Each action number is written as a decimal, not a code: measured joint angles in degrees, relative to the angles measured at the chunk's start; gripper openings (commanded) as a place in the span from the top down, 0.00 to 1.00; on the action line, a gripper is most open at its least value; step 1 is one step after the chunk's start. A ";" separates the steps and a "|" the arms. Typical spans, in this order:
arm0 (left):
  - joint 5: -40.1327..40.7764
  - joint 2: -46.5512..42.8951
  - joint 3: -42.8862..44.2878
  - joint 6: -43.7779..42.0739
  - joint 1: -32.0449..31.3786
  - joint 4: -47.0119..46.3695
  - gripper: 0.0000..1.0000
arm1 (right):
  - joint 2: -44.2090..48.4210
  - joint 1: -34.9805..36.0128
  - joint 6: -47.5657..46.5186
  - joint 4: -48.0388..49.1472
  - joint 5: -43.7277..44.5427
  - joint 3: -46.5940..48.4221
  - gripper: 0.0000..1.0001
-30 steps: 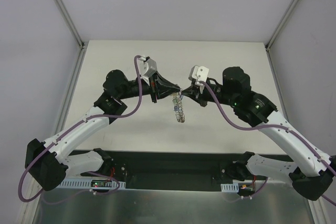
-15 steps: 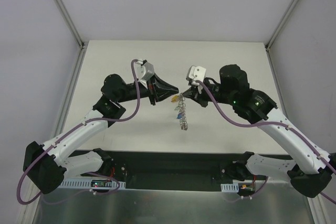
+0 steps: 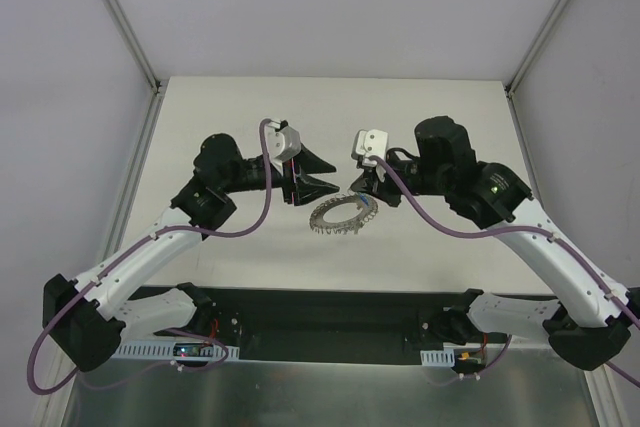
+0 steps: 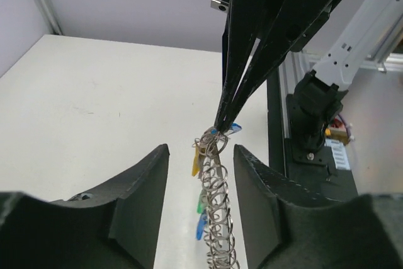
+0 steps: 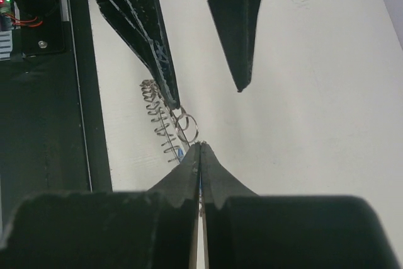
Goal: Put the keys on the keyring
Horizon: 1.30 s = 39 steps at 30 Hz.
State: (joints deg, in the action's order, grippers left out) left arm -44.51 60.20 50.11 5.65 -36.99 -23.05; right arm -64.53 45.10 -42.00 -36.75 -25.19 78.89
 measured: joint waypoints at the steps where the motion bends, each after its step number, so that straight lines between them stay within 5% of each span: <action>1: -1.31 0.61 1.22 -1.38 0.13 1.70 0.50 | -0.04 0.00 -0.24 -0.70 -0.22 0.17 0.99; 11: -15.45 8.31 10.84 -11.30 0.70 11.98 0.56 | -0.07 0.09 -1.14 -4.72 -2.27 1.90 0.99; 23: -22.58 14.78 13.33 -12.68 0.72 16.48 0.79 | -0.15 0.94 -1.14 -5.62 -2.67 2.23 0.99; 39: -24.11 14.80 13.33 -11.80 0.20 16.48 0.78 | -0.94 1.64 -1.09 -5.55 -2.29 2.23 0.99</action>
State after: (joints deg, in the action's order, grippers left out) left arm -68.62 75.00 63.44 -6.15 -36.80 -6.57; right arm -65.47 46.74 -43.09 -42.30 -27.49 81.12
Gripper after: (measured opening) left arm 0.219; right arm 0.014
